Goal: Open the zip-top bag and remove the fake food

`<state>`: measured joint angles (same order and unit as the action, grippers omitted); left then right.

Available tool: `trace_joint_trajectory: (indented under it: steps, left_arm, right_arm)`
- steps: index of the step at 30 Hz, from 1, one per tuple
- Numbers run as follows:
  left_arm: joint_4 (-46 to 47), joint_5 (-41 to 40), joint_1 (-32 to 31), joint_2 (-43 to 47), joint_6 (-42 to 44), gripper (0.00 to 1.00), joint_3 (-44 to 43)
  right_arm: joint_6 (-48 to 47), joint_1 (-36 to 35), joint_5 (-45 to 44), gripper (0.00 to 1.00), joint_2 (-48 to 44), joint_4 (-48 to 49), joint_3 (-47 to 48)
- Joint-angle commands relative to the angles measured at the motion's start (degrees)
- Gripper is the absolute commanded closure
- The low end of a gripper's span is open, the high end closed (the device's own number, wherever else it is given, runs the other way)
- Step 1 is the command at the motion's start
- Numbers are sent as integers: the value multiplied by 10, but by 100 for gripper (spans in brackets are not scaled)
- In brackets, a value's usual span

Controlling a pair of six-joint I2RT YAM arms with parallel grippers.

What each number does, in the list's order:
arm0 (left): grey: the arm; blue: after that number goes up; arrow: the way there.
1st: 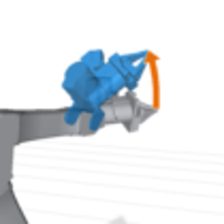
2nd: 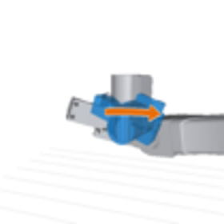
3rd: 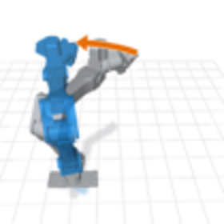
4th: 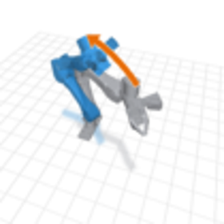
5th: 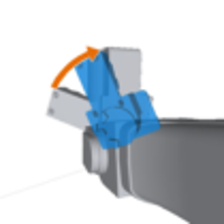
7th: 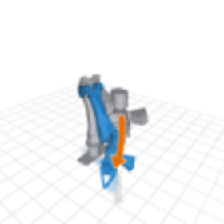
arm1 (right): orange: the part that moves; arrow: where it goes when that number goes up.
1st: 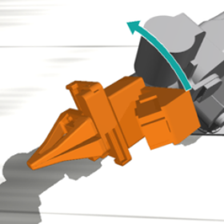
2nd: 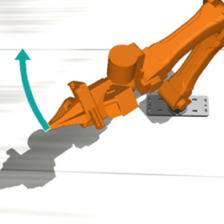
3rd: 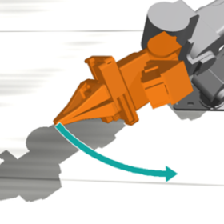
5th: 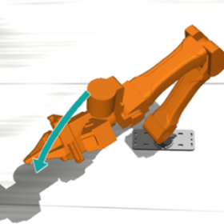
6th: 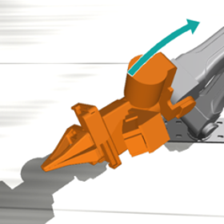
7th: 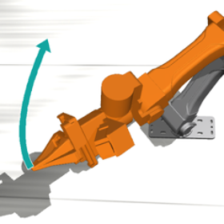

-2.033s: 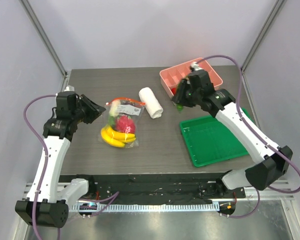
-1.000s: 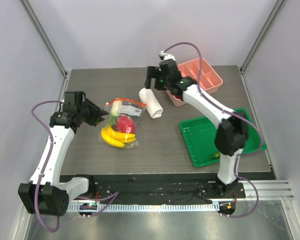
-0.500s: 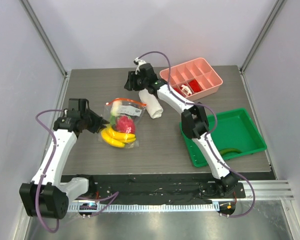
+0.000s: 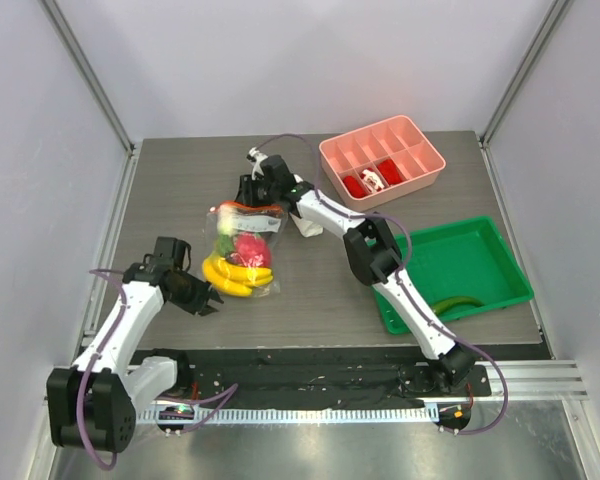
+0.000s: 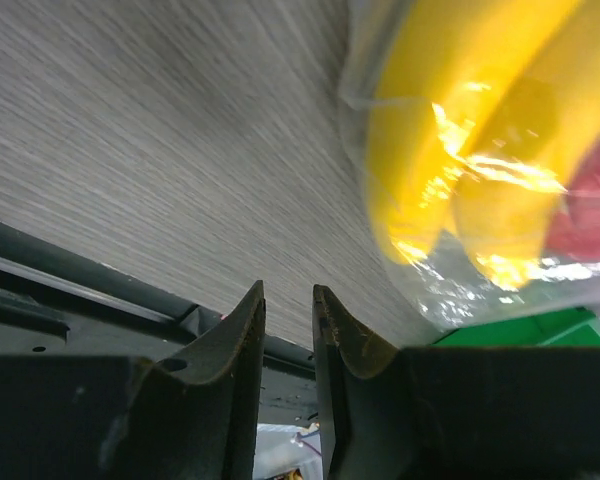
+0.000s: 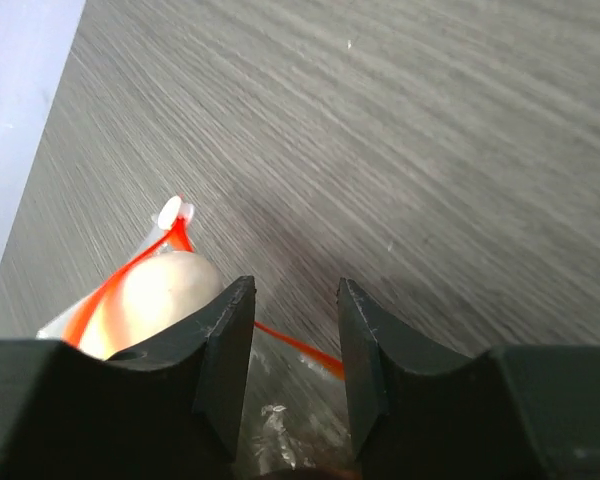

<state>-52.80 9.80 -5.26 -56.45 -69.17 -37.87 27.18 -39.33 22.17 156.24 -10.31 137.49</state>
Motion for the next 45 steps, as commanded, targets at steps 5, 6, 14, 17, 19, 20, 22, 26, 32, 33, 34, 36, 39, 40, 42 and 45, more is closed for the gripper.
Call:
trace_joint_trajectory:
  steps: [5,6,14,17,19,20,22,26,32,33,34,36,39,40,42,45]
  left_arm:
    - [117,-26,-5,-88,-10,74,24]
    - [128,-33,-5,-102,-6,73,23]
    - [123,-178,9,-254,75,73,-110]
    - [117,-221,30,-287,114,73,-172]
    - [124,-221,48,-317,133,73,-207]
    - [122,-223,50,-326,149,73,-232]
    - [83,-239,69,-351,164,74,-264]
    - [9,-304,70,-341,183,73,-318]
    - [-11,-209,65,-189,142,62,-294]
    - [12,-191,64,-168,131,53,-288]
    - [29,-139,59,-150,129,50,-281]
    - [35,-115,39,-118,110,45,-287]
    - [58,-38,-20,-129,101,43,-312]
    - [69,-18,-45,-139,85,43,-317]
    - [70,-5,-72,-172,72,43,-345]
    - [76,-43,-130,-216,104,42,-410]
  right_arm:
    - [25,0,34,56,-88,19,-78]
    - [27,1,37,56,-95,12,-86]
    - [56,-3,59,57,-164,-4,-184]
    - [57,-9,60,57,-191,-7,-216]
    - [62,-10,54,57,-206,-16,-233]
    - [67,-10,55,57,-210,-16,-240]
    - [72,-11,53,57,-222,-17,-259]
    - [70,-11,45,57,-232,-27,-270]
    - [74,-16,29,57,-260,-57,-282]
    - [74,-16,24,57,-263,-63,-281]
    - [79,-16,20,57,-265,-67,-279]
    - [88,-16,9,57,-272,-78,-279]
    - [110,-17,8,57,-279,-88,-281]
    - [113,-18,12,57,-281,-88,-282]
    - [118,-24,21,57,-287,-83,-283]
    - [151,-25,49,57,-302,-41,-301]
